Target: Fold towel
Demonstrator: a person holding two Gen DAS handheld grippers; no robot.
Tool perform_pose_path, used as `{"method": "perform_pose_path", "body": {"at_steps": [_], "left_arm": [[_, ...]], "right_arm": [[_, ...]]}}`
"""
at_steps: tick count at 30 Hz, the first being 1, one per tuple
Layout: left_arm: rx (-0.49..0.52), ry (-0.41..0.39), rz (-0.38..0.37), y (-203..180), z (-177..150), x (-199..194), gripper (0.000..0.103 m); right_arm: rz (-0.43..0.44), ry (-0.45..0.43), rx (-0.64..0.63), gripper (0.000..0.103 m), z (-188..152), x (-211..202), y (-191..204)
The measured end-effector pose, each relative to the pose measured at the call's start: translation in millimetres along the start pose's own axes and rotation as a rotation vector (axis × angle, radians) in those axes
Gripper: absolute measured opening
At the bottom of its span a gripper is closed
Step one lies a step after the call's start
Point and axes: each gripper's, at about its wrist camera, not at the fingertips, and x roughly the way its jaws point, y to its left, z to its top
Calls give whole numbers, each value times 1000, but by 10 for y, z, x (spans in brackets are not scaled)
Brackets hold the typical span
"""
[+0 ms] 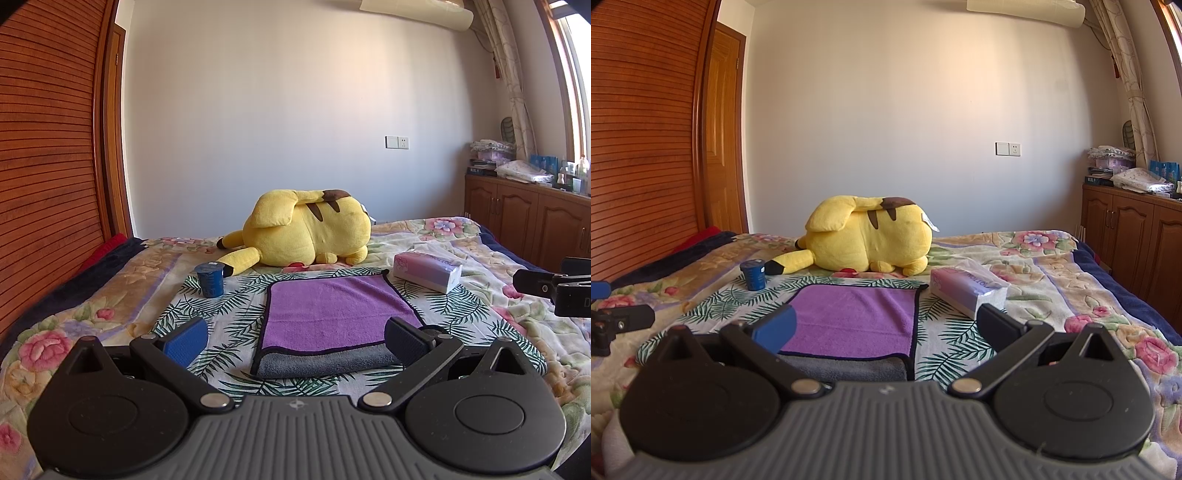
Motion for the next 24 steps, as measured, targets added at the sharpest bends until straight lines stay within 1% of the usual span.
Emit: {"method": "perform_pose_path", "body": {"at_steps": [24], "left_arm": [[9, 13, 4, 19, -25, 6, 87]], "right_arm": [[-1, -1, 7, 103, -2, -3, -62]]}}
